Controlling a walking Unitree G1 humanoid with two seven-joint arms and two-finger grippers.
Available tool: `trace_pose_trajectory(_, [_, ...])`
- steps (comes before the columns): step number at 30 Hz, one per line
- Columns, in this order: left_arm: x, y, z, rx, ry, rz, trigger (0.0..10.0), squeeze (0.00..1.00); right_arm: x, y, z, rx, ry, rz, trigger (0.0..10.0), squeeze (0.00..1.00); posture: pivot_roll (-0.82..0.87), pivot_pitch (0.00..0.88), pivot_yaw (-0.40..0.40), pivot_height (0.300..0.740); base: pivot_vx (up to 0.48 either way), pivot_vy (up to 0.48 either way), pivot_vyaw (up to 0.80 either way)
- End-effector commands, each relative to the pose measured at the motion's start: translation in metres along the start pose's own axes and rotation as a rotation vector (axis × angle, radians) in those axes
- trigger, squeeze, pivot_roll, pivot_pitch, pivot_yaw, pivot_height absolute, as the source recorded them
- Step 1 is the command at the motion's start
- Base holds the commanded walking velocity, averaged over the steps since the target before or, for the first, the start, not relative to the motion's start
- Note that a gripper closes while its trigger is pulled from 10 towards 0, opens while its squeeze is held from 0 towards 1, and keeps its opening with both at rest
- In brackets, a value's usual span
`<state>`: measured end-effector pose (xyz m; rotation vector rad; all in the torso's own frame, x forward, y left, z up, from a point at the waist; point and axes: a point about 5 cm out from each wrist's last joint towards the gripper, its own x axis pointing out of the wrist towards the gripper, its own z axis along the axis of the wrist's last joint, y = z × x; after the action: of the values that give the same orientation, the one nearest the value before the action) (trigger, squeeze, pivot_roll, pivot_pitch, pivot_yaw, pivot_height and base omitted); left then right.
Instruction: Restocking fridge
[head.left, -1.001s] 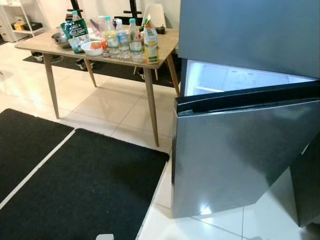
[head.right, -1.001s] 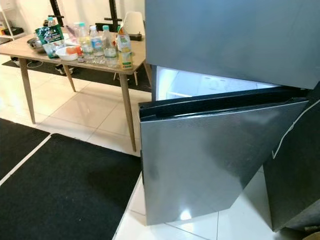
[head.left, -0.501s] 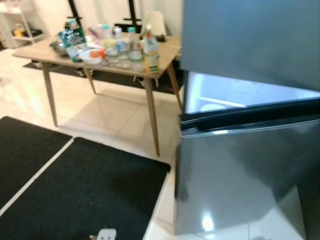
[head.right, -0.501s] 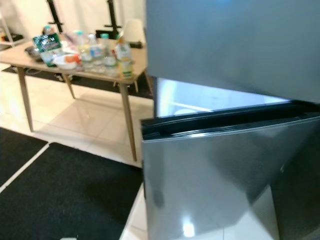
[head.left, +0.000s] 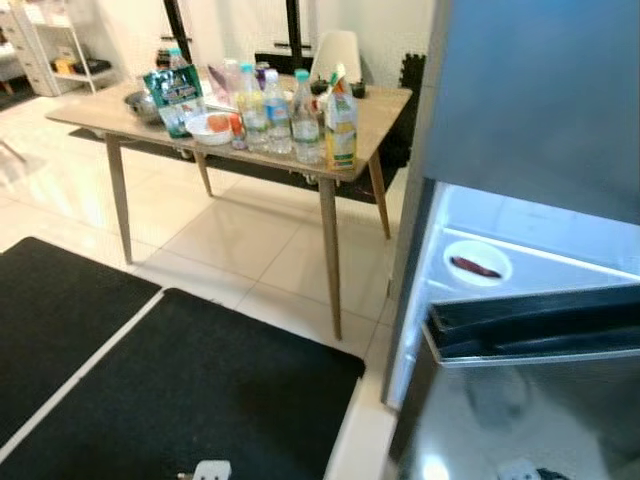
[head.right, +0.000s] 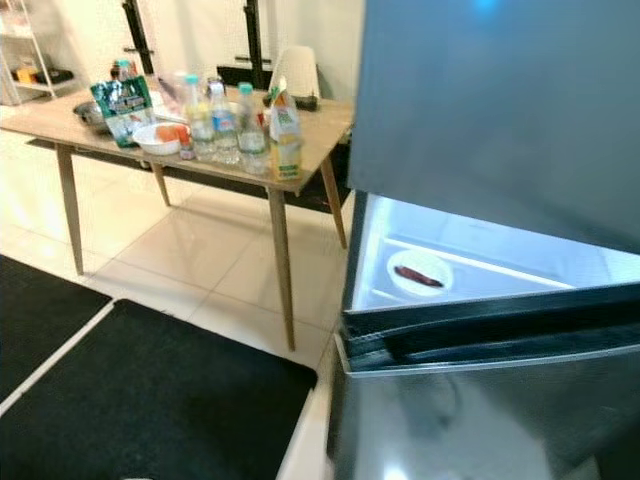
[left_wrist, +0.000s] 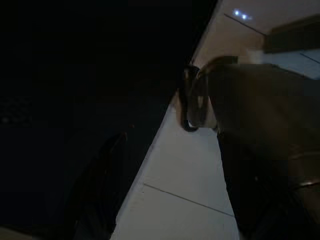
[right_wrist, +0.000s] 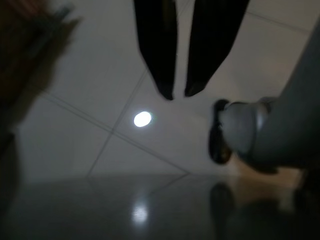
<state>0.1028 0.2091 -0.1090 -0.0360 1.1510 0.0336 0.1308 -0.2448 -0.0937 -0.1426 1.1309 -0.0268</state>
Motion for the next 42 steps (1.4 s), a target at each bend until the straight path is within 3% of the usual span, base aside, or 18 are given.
trace_pose_trajectory(1, [0.0,-0.001,-0.002,0.0,0.009,0.0,10.0,0.0,-0.001,-0.012,0.013,0.099,-0.06,-0.054,10.0,0.0,-0.08,0.025,0.014,0.74,0.0,0.0,0.0])
trace_pose_trajectory(6, [0.0,-0.001,-0.002,-0.001,0.009,-0.002,10.0,0.0,-0.001,-0.019,0.019,0.168,-0.094,-0.088,10.0,0.0,-0.08,0.025,0.014,0.74,0.0,0.0,0.0])
trace_pose_trajectory(9, [0.0,-0.001,-0.002,-0.006,0.009,-0.006,10.0,0.0,-0.002,-0.023,0.042,0.29,-0.208,-0.092,10.0,0.0,-0.08,0.025,0.014,0.74,0.0,0.0,0.0])
trace_pose_trajectory(13, [0.0,-0.002,-0.002,-0.005,0.009,-0.007,10.0,0.0,-0.002,-0.023,0.06,0.326,-0.287,-0.077,10.0,0.0,-0.08,0.025,0.014,0.74,0.0,0.0,0.0])
trace_pose_trajectory(17, [0.0,-0.002,-0.002,-0.004,0.009,-0.009,10.0,0.0,-0.009,-0.027,0.116,0.33,-0.475,-0.065,10.0,0.0,-0.08,0.031,0.014,0.74,0.0,0.0,0.0])
trace_pose_trajectory(21, [0.0,-0.002,-0.002,-0.004,0.007,-0.01,10.0,0.0,-0.014,-0.028,0.141,0.325,-0.55,-0.055,10.0,0.0,-0.07,0.03,0.01,0.74,0.0,0.0,0.0])
trace_pose_trajectory(24, [0.0,-0.002,-0.002,-0.007,0.003,-0.01,10.0,0.0,-0.034,-0.021,0.207,0.299,-0.76,-0.004,10.0,0.0,-0.07,0.031,0.01,0.74,0.0,0.0,0.0])
trace_pose_trajectory(25, [0.0,-0.002,-0.002,-0.007,0.003,-0.01,10.0,0.0,-0.034,-0.021,0.207,0.299,-0.76,-0.004,10.0,0.0,-0.07,0.031,0.01,0.74,0.0,0.0,0.0])
trace_pose_trajectory(26, [0.0,-0.002,-0.002,-0.007,0.003,-0.01,10.0,0.0,-0.042,-0.017,0.225,0.284,-0.819,0.013,10.0,0.0,-0.07,0.032,0.008,0.74,0.0,0.0,0.0])
trace_pose_trajectory(27, [0.0,-0.002,-0.002,-0.007,0.003,-0.01,10.0,0.0,-0.042,-0.017,0.225,0.284,-0.819,0.013,10.0,0.0,-0.07,0.032,0.008,0.74,0.0,0.0,0.0])
trace_pose_trajectory(29, [0.0,-0.002,-0.003,-0.006,0.005,-0.011,10.0,0.0,-0.055,-0.01,0.253,0.246,-0.908,0.041,10.0,0.0,-0.06,0.032,0.005,0.74,0.0,0.0,0.0])
trace_pose_trajectory(30, [0.0,-0.002,-0.003,-0.006,0.005,-0.011,10.0,0.0,-0.055,-0.01,0.253,0.246,-0.908,0.041,10.0,0.0,-0.06,0.032,0.005,0.74,0.0,0.0,0.0])
trace_pose_trajectory(33, [0.0,-0.003,-0.004,-0.008,0.008,-0.012,10.0,0.0,-0.072,0.004,0.284,0.172,-1.007,0.068,10.0,0.0,-0.06,0.032,0.002,0.74,0.0,0.0,0.0])
trace_pose_trajectory(37, [0.0,-0.004,-0.005,-0.01,0.009,-0.012,10.0,0.0,-0.073,0.009,0.287,0.139,-1.014,0.077,10.0,0.0,-0.06,0.032,-0.003,0.74,0.0,0.0,0.0])
trace_pose_trajectory(40, [0.0,-0.004,-0.006,-0.015,0.01,-0.011,10.0,0.0,-0.066,0.019,0.277,0.095,-0.974,0.121,10.0,0.0,-0.06,0.032,-0.003,0.74,0.0,0.0,0.0])
trace_pose_trajectory(42, [0.0,-0.005,-0.007,-0.015,0.014,-0.013,10.0,0.0,-0.047,0.03,0.248,0.037,-0.855,0.173,10.0,0.0,-0.06,0.036,-0.005,0.74,0.0,0.0,0.0])
